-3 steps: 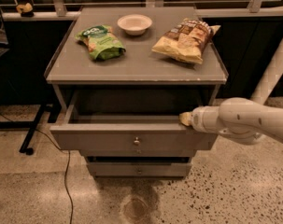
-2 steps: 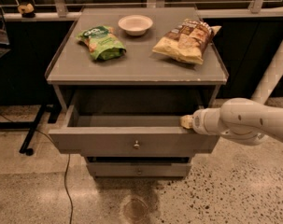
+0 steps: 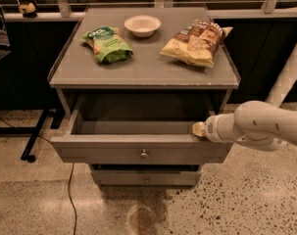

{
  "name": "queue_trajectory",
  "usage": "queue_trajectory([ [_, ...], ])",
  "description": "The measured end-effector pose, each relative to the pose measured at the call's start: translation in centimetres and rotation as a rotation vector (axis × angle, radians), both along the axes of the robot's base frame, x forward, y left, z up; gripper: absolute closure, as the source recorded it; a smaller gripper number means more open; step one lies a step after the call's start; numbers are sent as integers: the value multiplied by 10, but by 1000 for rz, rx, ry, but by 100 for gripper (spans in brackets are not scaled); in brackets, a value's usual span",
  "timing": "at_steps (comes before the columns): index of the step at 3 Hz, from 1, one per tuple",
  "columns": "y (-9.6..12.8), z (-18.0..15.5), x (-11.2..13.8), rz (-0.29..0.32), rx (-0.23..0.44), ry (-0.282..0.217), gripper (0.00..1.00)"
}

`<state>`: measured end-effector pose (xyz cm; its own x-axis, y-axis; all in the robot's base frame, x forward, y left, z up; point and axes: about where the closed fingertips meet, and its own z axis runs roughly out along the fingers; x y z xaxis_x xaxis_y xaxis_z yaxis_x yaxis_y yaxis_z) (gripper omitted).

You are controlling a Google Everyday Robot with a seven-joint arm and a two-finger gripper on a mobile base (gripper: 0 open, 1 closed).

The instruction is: Open top drawer

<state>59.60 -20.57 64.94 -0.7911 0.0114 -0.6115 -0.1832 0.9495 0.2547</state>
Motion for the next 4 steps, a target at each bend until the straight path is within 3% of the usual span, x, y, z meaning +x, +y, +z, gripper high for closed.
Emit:
queue_trajectory([
  [2, -19, 12, -32, -31, -52, 146, 100],
  [4, -15, 11, -31, -24, -59, 158, 100],
])
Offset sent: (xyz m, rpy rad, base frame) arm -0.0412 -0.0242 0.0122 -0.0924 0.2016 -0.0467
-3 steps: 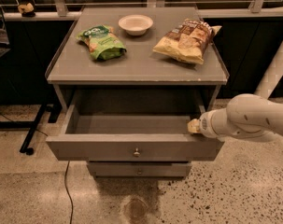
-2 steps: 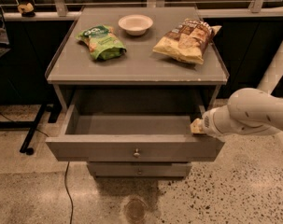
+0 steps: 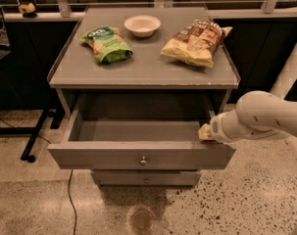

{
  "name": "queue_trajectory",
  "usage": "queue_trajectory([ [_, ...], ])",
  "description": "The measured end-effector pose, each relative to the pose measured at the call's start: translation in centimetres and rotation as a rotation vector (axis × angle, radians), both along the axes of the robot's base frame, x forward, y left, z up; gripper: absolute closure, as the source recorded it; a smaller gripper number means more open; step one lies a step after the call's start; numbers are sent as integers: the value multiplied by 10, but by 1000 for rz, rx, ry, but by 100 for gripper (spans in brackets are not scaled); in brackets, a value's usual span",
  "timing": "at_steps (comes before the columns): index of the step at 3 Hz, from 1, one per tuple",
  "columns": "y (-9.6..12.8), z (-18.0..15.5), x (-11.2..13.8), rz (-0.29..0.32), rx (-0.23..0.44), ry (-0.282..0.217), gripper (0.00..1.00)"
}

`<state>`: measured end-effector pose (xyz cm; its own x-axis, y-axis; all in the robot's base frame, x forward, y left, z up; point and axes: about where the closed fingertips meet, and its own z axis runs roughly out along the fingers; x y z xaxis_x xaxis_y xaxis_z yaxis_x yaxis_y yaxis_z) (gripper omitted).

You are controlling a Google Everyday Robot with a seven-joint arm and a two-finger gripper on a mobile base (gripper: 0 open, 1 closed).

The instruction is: Open top drawer

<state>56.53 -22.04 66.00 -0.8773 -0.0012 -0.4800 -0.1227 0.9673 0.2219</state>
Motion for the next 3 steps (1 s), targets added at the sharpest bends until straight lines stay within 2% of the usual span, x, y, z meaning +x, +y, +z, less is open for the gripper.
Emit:
queue_trajectory([
  [1, 0, -9, -6, 1, -17, 44, 100],
  [3, -12, -15, -22, -20, -24, 97, 100],
])
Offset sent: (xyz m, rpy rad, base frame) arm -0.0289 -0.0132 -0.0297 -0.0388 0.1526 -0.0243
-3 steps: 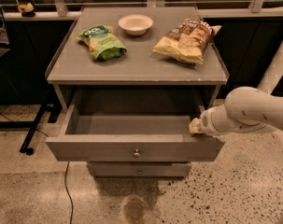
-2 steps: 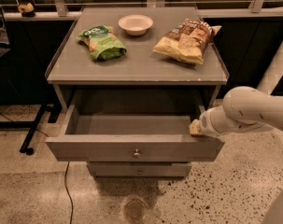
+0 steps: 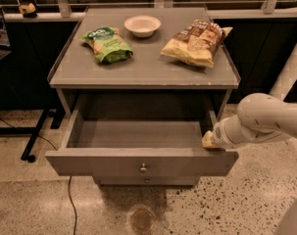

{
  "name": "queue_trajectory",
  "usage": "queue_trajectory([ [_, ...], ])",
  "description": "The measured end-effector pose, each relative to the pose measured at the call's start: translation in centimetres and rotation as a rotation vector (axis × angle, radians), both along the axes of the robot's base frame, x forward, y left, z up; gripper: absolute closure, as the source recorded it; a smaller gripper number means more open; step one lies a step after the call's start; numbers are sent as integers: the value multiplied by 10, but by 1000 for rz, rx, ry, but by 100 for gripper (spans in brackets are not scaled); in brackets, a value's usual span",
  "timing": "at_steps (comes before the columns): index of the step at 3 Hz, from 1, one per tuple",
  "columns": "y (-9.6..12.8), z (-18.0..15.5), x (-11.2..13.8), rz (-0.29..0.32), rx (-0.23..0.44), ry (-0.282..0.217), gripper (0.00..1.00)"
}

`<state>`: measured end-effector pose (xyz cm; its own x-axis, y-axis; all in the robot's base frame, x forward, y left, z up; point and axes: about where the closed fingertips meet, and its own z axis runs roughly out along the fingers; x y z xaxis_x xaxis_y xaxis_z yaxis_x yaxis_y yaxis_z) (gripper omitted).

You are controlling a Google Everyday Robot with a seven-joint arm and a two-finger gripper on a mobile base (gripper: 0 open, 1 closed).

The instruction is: Open top drawer

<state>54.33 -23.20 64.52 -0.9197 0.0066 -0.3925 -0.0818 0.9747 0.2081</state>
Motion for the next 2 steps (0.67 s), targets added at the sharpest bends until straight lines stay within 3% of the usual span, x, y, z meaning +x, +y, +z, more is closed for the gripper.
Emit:
queue_trajectory([
  [2, -5, -2, -13, -22, 2, 21, 100],
])
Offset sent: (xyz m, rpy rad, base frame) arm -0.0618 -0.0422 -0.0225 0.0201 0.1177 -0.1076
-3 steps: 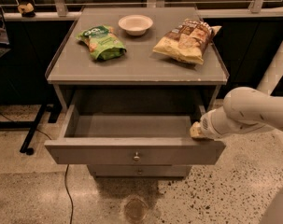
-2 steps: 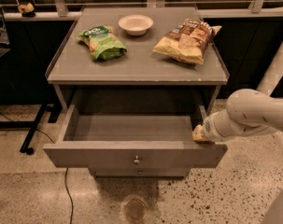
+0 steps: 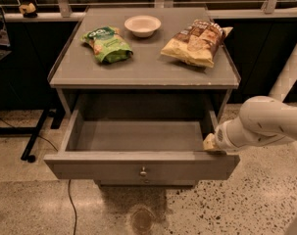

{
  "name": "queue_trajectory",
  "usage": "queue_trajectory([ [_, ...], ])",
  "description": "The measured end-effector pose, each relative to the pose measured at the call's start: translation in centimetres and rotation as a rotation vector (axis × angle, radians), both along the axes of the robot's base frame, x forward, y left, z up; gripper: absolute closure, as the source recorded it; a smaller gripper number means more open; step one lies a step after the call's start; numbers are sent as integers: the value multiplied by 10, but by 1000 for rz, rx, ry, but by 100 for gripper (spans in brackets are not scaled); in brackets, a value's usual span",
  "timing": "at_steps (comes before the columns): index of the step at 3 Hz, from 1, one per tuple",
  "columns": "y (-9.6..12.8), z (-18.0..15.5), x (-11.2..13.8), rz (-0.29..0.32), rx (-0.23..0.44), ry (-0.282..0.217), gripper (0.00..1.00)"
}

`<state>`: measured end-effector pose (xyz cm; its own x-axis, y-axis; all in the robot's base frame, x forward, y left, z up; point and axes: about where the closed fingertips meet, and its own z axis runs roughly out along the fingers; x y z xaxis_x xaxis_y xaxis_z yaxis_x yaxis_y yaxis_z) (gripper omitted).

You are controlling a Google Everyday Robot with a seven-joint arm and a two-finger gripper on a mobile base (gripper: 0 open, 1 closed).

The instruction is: Open top drawer

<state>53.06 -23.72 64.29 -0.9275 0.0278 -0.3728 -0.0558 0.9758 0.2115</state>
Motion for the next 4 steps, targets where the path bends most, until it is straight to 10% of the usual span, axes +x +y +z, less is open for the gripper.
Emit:
queue_trajectory([
  [4, 0, -2, -15, -27, 10, 31, 100],
])
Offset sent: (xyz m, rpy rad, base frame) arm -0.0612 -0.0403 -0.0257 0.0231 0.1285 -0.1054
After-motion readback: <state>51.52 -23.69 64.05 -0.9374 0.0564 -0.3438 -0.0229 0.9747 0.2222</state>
